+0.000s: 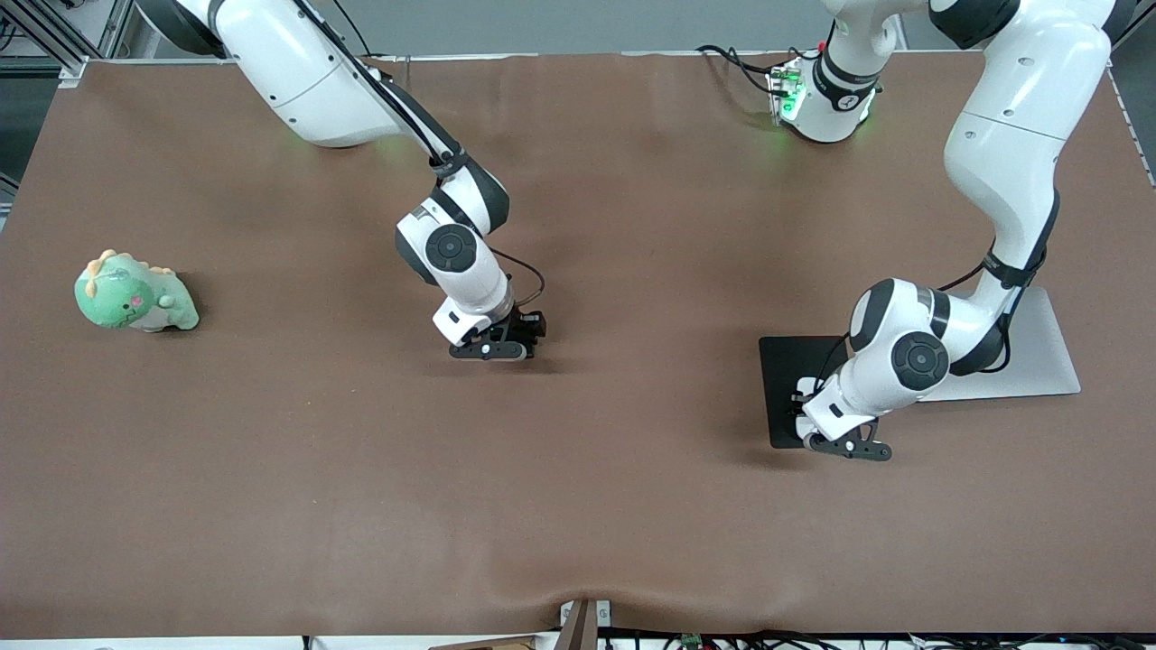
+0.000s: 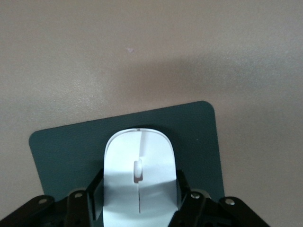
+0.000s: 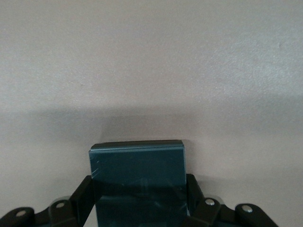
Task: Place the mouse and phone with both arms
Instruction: 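Lower the mouse onto the pad while the right gripper grasps the phone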
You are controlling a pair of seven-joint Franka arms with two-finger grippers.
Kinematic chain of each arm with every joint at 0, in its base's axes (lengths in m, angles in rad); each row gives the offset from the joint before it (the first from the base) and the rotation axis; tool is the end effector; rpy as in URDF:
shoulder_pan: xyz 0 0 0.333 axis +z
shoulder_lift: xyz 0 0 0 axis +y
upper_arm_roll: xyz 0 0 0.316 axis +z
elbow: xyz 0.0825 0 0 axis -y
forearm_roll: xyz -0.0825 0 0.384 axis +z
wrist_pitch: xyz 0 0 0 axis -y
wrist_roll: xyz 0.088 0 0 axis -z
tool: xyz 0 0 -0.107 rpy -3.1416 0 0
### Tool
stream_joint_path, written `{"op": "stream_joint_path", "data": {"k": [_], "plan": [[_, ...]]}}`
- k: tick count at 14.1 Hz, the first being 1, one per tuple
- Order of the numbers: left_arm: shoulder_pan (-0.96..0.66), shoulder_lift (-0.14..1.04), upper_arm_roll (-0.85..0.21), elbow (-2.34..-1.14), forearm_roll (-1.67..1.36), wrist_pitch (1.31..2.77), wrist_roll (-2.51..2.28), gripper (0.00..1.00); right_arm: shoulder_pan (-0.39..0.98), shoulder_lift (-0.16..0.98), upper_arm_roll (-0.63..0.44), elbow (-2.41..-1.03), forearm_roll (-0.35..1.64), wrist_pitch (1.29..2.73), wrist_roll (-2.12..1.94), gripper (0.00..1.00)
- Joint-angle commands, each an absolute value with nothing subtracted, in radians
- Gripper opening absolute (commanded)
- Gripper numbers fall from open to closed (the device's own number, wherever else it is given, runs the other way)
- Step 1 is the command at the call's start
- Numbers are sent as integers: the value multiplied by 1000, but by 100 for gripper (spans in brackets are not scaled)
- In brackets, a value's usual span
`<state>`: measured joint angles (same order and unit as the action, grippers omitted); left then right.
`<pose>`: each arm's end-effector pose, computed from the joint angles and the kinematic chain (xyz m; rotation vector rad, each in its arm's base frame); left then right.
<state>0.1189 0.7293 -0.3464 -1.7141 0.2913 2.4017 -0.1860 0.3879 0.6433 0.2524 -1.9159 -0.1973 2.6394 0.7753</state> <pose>0.6591 -0.1280 0.1858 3.0960 -0.2698 0.0122 0.5101 0.3778 0.1735 -3.0362 0.0351 -0.0819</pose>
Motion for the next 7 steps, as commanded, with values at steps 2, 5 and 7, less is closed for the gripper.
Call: {"op": "stream_joint_path", "data": {"k": [2, 5, 7], "plan": [[129, 726, -351, -1721, 311, 2418, -182, 100, 347, 643, 274, -1876, -244, 2509, 799, 0], [129, 706, -353, -1723, 311, 2404, -189, 100, 308, 603, 308, -1816, -241, 2314, 850, 0], [127, 651, -353, -1717, 311, 2370, -192, 100, 285, 583, 311, -1824, -241, 2304, 848, 0]]}}
